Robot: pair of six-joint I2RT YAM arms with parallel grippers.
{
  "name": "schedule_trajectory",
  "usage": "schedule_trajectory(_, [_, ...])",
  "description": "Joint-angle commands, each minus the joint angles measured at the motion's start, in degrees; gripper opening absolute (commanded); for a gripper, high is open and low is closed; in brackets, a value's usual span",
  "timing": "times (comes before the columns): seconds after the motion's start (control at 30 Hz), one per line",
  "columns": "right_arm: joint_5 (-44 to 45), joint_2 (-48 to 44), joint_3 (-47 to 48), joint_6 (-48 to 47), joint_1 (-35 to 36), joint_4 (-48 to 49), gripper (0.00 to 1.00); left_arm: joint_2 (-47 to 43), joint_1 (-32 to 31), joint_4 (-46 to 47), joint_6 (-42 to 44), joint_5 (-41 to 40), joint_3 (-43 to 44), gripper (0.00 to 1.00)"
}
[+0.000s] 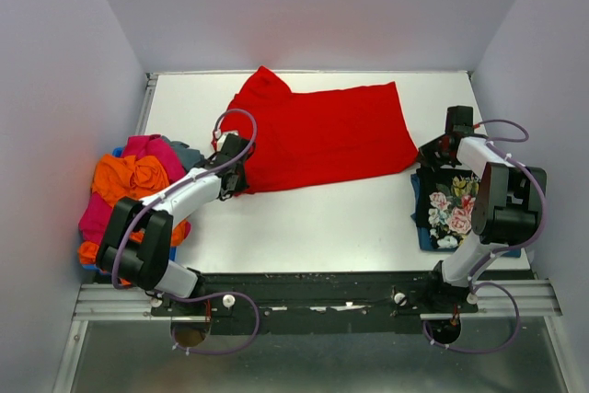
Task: Fold and stack the t-shirts
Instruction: Fold the flattened tshirt in 1/3 of the way
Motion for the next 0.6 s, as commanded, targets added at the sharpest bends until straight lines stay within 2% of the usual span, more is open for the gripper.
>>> schedule_trajectory(0.0, [-0.62, 0.88, -0.02, -0.01, -0.34, 0.25, 0.01, -1.78, 0.5, -4.65, -0.53, -7.74, 1.94, 0.0])
schedule_trajectory(0.17, [0.17, 0.18, -0.54, 0.87, -0.34, -0.02, 0.01, -1.61, 1.91, -8.87, -3.16, -14.51, 2.64, 0.0])
schedule_trajectory(0.37, [1.84, -1.05, -1.25, 1.66, -0.43, -0.54, 0.01, 0.23, 2.17, -11.34, -4.49, -15.32, 3.52, 0.0])
schedule_trajectory(0.43, [2.02, -1.05, -1.25, 1.75, -0.52, -0.72, 0.01, -0.55, 2.09, -10.9, -4.22, -13.3, 3.52, 0.1])
schedule_trajectory(0.47, [2.02, -1.14, -1.25, 1.75, -0.52, -0.81, 0.01, -1.51, 2.09, -10.64, -4.22, -13.02, 3.25, 0.2])
schedule_trajectory(0.57, [2.02, -1.31, -1.42, 2.19, -0.69, -1.34, 0.01, -4.85, 2.09, -10.81, -4.22, -14.07, 2.37, 0.28])
